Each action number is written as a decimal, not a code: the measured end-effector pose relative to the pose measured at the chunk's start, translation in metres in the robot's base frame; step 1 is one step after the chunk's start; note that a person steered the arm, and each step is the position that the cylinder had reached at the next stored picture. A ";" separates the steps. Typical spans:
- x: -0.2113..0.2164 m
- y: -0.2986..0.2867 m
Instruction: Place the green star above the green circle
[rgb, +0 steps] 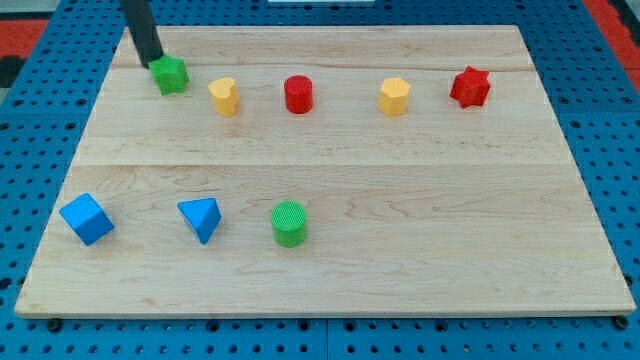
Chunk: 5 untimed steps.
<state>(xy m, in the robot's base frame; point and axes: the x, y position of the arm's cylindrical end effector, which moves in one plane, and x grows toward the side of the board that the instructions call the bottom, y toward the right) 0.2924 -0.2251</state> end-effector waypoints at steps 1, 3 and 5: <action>-0.003 -0.039; 0.017 -0.018; -0.017 -0.006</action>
<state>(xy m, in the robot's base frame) 0.2757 -0.2316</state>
